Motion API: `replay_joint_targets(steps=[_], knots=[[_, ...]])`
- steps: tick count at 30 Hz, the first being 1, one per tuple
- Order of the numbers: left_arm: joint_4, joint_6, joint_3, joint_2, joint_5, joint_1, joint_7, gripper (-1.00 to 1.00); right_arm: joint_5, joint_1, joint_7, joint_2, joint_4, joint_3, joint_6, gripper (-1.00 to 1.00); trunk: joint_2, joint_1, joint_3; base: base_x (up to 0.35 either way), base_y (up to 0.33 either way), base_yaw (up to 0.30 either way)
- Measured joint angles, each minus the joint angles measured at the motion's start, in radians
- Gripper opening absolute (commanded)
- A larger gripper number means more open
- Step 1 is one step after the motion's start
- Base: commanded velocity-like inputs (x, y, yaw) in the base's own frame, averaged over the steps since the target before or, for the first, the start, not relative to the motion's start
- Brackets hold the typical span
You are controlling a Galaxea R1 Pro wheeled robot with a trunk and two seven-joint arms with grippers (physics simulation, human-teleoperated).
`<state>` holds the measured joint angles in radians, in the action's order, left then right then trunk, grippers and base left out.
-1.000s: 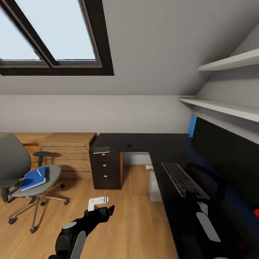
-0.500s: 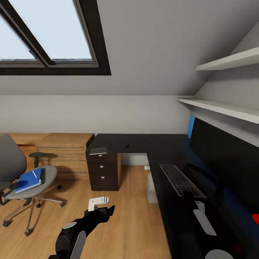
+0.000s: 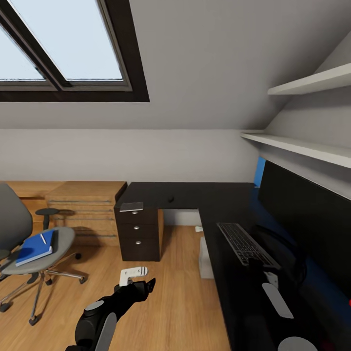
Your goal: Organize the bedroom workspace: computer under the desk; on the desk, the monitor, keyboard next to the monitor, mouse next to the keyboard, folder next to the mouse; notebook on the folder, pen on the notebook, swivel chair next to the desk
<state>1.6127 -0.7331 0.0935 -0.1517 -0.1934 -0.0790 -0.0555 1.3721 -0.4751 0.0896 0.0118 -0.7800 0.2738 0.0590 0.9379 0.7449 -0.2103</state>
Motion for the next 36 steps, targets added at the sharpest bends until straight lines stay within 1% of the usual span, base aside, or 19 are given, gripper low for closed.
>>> replay_joint_targets(steps=[5,8,27,36], knots=[[0.000,0.000,0.000,0.000,0.001,0.000,0.000,1.00,0.000,0.000,0.001,0.000,0.001,0.001,0.064,-1.00,0.000,0.000,0.000,0.013,-0.002,0.000],[-0.001,0.000,0.000,0.000,0.001,0.000,0.000,1.00,0.001,-0.001,0.000,0.000,0.001,0.000,0.079,-1.00,0.000,0.000,0.000,0.002,0.000,0.000],[-0.002,0.000,0.000,0.000,0.000,0.000,0.000,1.00,0.002,-0.001,0.001,0.001,0.001,-0.001,0.086,-1.00,0.000,0.000,0.000,0.001,0.001,0.000],[-0.002,0.000,0.000,0.000,0.000,0.000,0.000,1.00,0.003,-0.001,0.001,0.001,0.001,-0.002,0.084,-1.00,0.000,0.000,0.000,0.100,0.070,0.000]])
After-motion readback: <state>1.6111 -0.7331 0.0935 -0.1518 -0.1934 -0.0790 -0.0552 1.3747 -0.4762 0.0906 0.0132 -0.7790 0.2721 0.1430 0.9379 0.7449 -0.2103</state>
